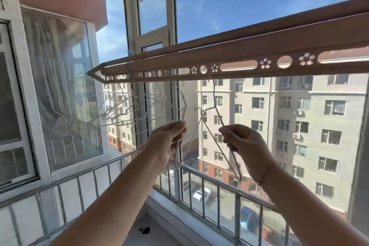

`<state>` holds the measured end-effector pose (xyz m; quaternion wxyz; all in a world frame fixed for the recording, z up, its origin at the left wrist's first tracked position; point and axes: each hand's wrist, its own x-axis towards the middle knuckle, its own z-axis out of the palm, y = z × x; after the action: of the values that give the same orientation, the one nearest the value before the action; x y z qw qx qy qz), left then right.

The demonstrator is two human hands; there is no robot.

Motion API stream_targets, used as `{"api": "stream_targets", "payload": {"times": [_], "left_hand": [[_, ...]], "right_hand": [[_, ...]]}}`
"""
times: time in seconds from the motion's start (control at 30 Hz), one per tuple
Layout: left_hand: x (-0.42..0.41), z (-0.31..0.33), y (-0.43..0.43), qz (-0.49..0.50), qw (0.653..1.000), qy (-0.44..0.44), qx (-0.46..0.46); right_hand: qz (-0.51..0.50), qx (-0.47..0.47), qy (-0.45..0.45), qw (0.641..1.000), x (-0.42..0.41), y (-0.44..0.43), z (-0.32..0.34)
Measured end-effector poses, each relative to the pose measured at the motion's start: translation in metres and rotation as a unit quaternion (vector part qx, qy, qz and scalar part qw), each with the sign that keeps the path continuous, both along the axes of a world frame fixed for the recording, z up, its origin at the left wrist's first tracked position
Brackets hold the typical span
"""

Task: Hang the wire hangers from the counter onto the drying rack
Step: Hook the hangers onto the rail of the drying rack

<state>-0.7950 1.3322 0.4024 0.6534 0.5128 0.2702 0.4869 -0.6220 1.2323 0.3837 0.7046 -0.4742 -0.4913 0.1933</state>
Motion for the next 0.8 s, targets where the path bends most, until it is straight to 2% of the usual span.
{"api": "stream_targets", "payload": {"times": [0.33,0.63,0.8], "left_hand": [[0.020,0.026,0.115,-0.066,0.996,0.025,0.045],[0.042,0.010,0.142,-0.120,0.993,0.008,-0.017],[0.034,0.001,0.146,-0.122,0.992,0.029,0.019]], "right_hand": [[-0.093,0.022,-0.018,0.995,0.008,0.077,0.025],[-0.150,-0.012,-0.006,0.989,0.015,0.090,0.011],[-0.144,-0.009,0.011,0.989,0.010,0.094,0.009]]}}
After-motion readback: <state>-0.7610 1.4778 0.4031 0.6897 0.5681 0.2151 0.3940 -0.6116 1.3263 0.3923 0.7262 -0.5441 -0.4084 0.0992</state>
